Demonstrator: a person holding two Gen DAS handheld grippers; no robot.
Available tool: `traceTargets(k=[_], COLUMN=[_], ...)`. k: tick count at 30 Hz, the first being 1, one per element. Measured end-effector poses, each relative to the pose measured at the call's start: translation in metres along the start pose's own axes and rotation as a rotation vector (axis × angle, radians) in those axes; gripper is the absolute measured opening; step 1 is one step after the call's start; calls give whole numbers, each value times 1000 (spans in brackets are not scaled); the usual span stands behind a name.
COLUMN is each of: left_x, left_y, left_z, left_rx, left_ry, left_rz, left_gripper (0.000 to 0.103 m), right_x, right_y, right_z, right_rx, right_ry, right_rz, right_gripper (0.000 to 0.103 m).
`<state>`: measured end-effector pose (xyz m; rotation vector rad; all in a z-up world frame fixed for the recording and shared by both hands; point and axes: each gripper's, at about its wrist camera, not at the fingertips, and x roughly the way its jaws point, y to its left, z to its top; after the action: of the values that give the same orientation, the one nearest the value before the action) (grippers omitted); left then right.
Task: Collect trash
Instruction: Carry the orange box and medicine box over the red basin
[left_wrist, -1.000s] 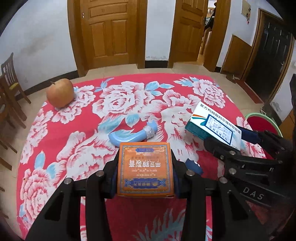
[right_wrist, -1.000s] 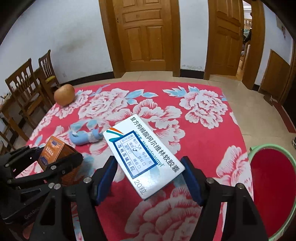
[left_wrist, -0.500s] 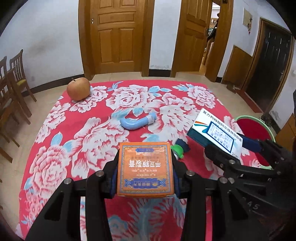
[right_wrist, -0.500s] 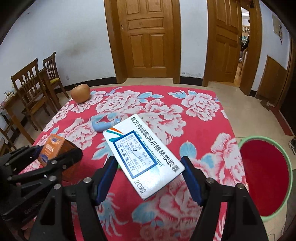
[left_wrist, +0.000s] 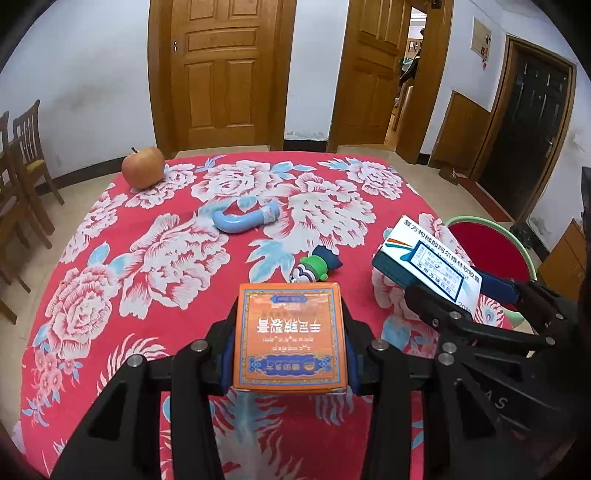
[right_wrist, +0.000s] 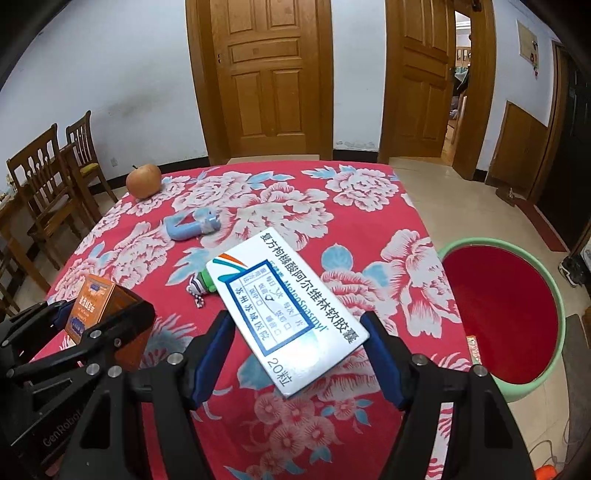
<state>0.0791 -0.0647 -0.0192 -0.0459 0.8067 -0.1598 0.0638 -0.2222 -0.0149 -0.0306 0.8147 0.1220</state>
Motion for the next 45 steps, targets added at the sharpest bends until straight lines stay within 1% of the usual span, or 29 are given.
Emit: traceTargets(k=[8,14,20,27,30,35,40,45], left_x=[5,11,18,27,29,34,41,51], left_y=[-2,-28,-73,-140,-166,-197,-219,-238], left_z=[5,14,18,17,17,16,24,36], left_rx=[14,54,131,220,266,303,329,359], left_ry=[13,17,21,40,47,52,64,52], left_rz=[-11,-63,-127,-238,-270,-312,-329,-323], left_gripper=[45,45,45,44,44,45,45,44], right_x=[2,-5,-16,-40,-50,-61,-65,-61], right_y=[-1,-25,-65,-122,-147,-174,-193,-216], right_z=[0,1,-7,-26,-36,-46,-45,-40], right_rx=[6,31,104,203,251,288,285,339], right_ry=[1,-11,-7,-11,-11,-9,-11,-27], right_rz=[6,-29,-85,-203,-241,-283,-324,-318], right_gripper=[72,72,72,72,72,72,72,72])
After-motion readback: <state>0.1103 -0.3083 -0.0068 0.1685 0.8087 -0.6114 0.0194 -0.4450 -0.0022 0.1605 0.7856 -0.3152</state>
